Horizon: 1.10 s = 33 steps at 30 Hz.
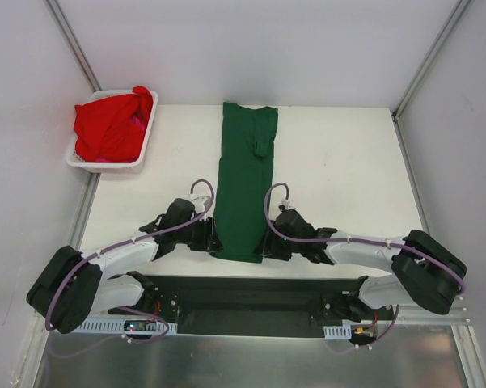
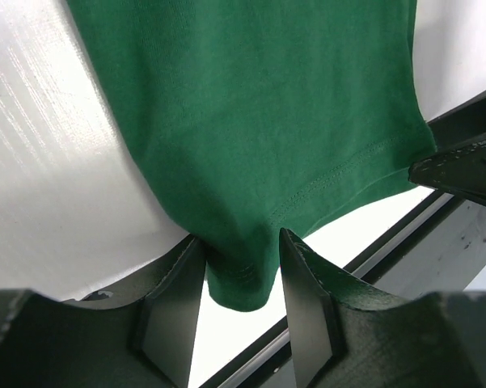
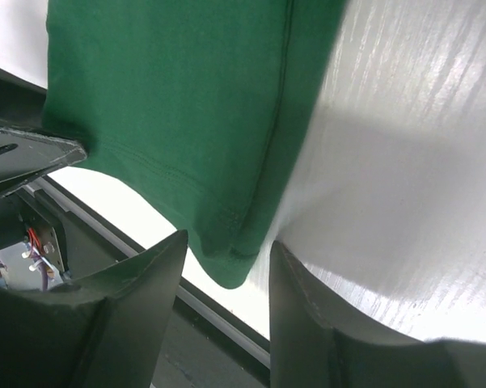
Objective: Fold and stack the t-shirts
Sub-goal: Fold the tshirt
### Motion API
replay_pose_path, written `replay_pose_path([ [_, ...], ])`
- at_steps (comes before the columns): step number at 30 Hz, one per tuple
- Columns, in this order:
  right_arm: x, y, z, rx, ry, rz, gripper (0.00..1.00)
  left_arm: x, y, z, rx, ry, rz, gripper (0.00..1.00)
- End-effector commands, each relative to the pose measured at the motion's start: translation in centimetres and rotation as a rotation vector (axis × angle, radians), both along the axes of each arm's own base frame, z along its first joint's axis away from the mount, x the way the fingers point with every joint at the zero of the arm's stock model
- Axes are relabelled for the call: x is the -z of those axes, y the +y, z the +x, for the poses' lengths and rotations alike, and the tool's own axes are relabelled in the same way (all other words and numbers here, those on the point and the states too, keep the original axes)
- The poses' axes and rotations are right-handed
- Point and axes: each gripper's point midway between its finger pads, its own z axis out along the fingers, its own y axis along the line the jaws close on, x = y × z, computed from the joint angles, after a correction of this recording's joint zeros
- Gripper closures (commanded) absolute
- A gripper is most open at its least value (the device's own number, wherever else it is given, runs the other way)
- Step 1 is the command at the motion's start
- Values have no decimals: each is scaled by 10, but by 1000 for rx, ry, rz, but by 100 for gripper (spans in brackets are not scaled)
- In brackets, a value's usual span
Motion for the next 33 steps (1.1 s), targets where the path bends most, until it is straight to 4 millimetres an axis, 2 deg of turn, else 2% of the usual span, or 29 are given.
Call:
replay_pose_path([
  [1,19,-18,-7,20,29,-88,53,-3,-2,4,23,-17,-2,59],
  [10,21,-16,-7,14,33,-96,60,-1,-1,2,24,-8,0,59],
  [16,19,-13,-6,10,29,-91,60,0,-1,0,29,-4,-2,59],
  [21,15,-11,-5,7,20,-84,55,0,0,0,25,-5,-2,59],
  [26,19,-10,-4,5,27,-96,56,1,0,-2,24,-2,-2,59],
  [29,20,-10,-4,5,26,-98,59,2,1,-2,21,-1,1,59],
  [31,19,-8,-3,6,24,-96,65,2,1,-1,21,0,1,62],
  [32,20,-9,-3,5,24,-100,69,3,1,-2,22,3,2,65],
  [33,19,-9,-3,7,24,-98,79,3,0,-2,22,4,4,68],
])
